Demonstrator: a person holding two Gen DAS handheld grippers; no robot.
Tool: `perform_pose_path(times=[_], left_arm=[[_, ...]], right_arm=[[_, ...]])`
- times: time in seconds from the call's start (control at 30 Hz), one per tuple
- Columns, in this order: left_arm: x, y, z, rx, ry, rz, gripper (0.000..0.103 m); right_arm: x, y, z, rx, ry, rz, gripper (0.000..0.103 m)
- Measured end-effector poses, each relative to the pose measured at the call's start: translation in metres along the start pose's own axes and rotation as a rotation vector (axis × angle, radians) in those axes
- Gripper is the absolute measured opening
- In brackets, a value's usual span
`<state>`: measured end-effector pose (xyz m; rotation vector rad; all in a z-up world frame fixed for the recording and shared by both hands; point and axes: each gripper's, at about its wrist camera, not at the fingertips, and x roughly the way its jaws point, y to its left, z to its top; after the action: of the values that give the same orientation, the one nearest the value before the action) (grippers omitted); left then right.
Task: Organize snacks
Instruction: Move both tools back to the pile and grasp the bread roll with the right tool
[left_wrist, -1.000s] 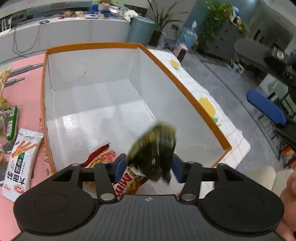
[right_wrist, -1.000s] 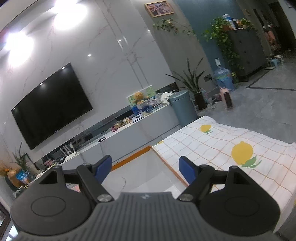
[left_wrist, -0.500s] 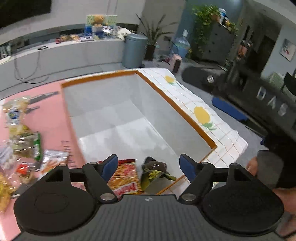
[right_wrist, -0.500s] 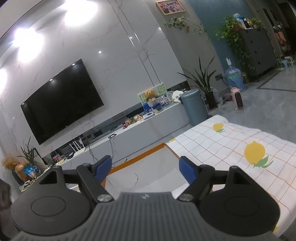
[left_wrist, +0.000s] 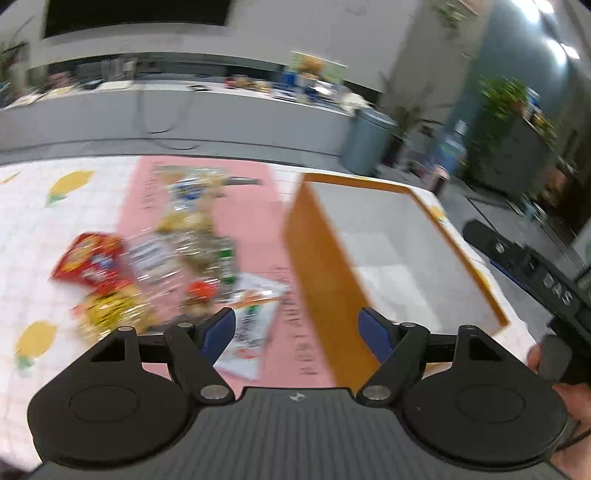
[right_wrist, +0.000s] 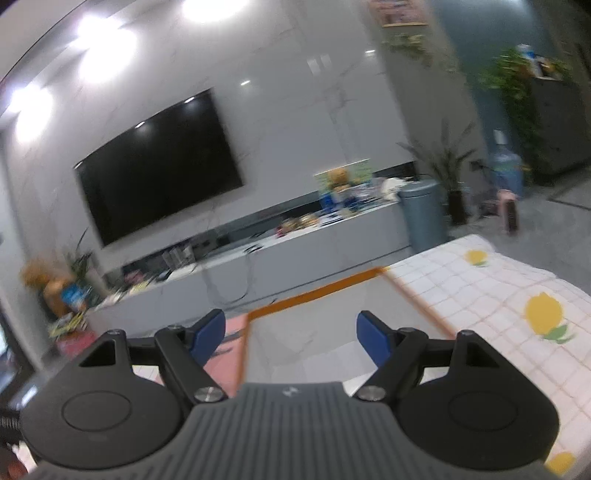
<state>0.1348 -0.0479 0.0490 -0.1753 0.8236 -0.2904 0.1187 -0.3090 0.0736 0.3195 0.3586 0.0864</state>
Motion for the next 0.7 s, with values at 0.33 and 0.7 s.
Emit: perform_pose_path(times=[0.33, 0.7], left_arm=[[-0.017, 0.085, -0.022, -0.113, -0.006, 0.174, 0.089], [-0.006, 0.133, -0.031, -0.086, 0.036, 0.25, 0.089]], right_arm=[[0.017, 0.086, -0.042, -0.135, 0.055, 0.165, 0.081], [0.063, 0.119, -0.097, -0.271, 0.218, 0.124, 0.081]])
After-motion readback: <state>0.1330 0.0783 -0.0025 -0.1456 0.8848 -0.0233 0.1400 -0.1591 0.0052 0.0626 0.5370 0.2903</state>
